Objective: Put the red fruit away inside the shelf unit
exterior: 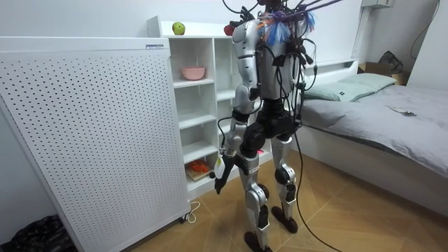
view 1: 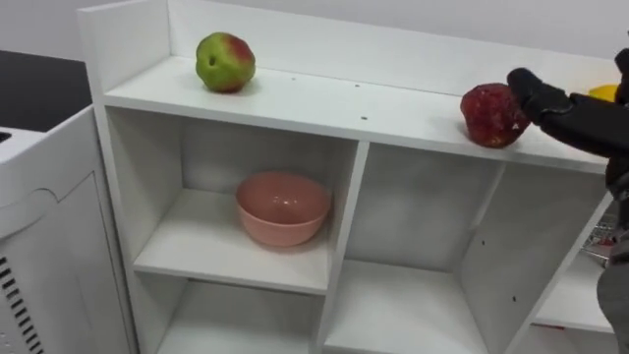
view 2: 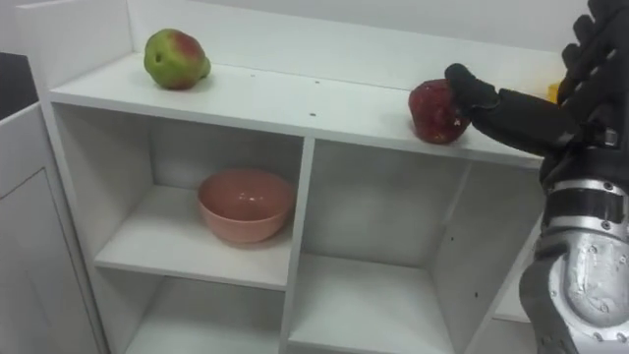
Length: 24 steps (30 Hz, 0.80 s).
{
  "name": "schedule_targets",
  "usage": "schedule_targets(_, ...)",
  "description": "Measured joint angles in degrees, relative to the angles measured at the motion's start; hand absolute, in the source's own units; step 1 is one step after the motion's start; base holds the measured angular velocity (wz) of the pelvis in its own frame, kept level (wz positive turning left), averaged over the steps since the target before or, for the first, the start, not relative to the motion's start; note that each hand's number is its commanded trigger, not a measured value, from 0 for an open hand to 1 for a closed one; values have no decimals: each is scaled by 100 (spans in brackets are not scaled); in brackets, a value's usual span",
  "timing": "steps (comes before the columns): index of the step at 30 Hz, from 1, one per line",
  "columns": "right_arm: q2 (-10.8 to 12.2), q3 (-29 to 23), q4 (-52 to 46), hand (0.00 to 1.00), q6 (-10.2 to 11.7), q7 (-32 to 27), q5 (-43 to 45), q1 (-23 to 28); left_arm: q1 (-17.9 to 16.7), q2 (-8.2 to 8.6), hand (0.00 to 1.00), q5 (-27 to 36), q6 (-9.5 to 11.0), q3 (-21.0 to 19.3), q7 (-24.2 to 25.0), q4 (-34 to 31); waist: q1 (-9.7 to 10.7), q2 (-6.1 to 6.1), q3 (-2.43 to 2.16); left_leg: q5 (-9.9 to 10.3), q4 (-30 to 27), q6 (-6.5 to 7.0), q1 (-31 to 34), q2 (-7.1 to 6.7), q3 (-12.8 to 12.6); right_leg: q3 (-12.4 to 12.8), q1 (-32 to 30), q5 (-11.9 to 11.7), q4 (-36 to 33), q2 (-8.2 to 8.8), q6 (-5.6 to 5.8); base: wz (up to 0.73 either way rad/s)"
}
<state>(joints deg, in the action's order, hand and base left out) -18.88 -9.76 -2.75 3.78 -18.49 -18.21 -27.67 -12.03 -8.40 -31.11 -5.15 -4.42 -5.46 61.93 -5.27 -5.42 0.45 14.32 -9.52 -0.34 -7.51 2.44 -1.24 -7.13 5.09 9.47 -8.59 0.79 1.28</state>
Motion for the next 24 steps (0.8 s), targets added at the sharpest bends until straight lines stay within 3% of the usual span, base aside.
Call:
schedule_targets(7,0,32,257,0,-48,464,-384,-57,27,6,0,-115,-90,-70,60,-82,-8,-1,-1,0,0,0,13,1,-2,-18,-5,0,-3,5,0,1)
schedule_targets(13,-3,184,259,0,-258,717,-403,-57,26,8,0,-117,-201,-117,69,-188,-6,-1,-11,0,-4,0,12,-1,-7,-5,-5,0,-4,6,0,0)
schedule_targets(24,-13,257,289,0,-406,984,-153,-58,30,-3,0,-118,-322,-149,95,-250,-33,12,-59,-1,-96,-1,100,-4,25,-55,-9,-13,-20,17,-21,2)
